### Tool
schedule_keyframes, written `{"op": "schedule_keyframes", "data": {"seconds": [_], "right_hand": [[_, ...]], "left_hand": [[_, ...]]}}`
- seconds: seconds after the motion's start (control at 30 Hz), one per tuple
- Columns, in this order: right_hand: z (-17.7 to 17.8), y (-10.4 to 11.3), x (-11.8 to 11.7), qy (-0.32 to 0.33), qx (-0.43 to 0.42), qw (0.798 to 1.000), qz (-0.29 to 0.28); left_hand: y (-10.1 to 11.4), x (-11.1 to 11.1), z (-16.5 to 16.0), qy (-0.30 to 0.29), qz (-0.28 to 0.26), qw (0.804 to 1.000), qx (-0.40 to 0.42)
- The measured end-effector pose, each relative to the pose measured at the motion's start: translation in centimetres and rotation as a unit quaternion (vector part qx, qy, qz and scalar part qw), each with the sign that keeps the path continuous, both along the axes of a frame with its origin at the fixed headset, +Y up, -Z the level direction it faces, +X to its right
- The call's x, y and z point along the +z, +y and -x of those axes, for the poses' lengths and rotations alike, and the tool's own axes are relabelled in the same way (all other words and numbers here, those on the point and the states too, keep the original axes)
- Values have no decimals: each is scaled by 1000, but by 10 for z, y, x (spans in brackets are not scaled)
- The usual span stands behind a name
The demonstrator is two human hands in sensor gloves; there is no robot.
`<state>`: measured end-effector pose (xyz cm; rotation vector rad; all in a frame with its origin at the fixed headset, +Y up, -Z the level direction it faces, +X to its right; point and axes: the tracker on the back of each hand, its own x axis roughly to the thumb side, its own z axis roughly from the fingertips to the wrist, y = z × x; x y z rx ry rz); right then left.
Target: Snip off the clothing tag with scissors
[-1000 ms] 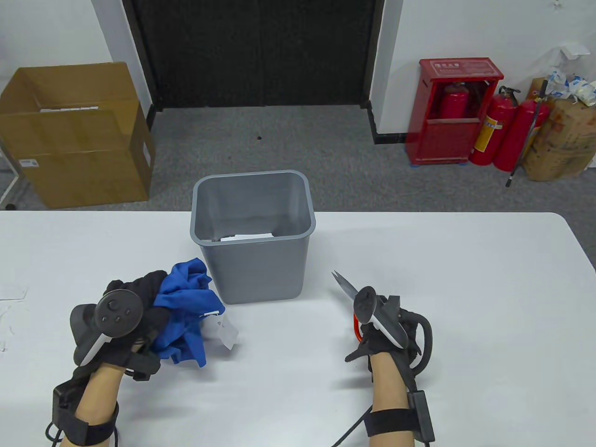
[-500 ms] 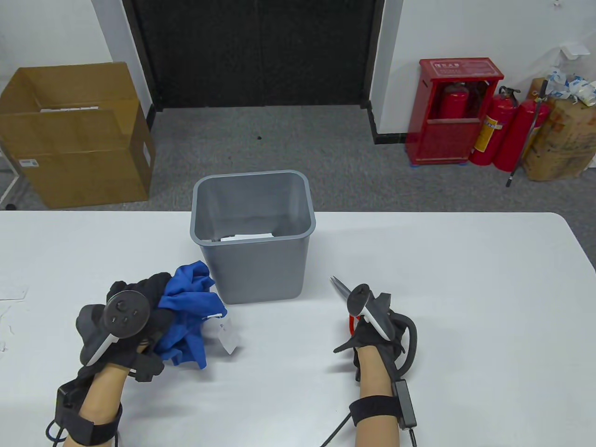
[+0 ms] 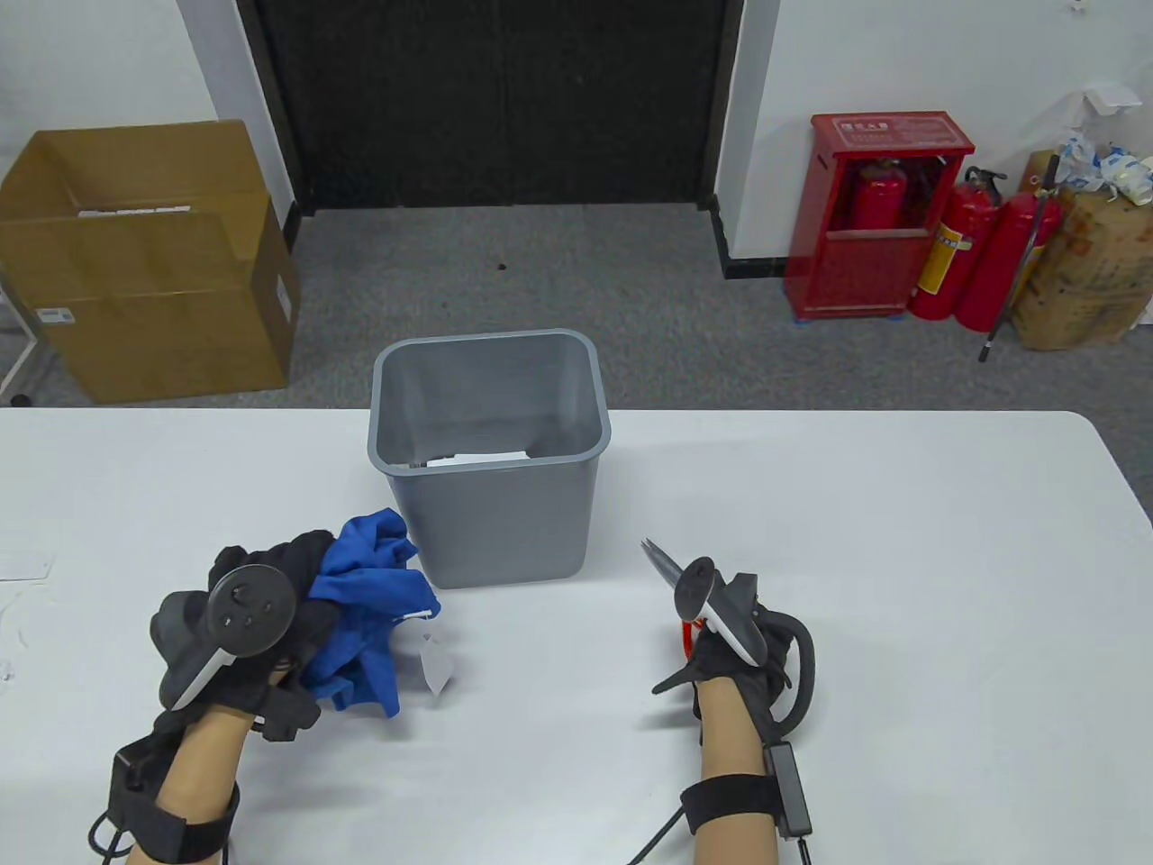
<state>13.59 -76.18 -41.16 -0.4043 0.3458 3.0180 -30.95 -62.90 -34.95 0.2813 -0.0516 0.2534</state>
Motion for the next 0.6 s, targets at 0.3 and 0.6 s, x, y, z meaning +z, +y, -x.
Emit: {"op": "schedule_keyframes", "data": {"seconds": [0.3, 0.6], "right_hand": [[40, 40, 22, 106, -78, 991, -33], [76, 37, 38, 194, -64, 977, -66]], "left_hand": [[9, -12, 21, 9, 41, 999, 7], [-17, -40, 46, 11, 127, 992, -27]]}}
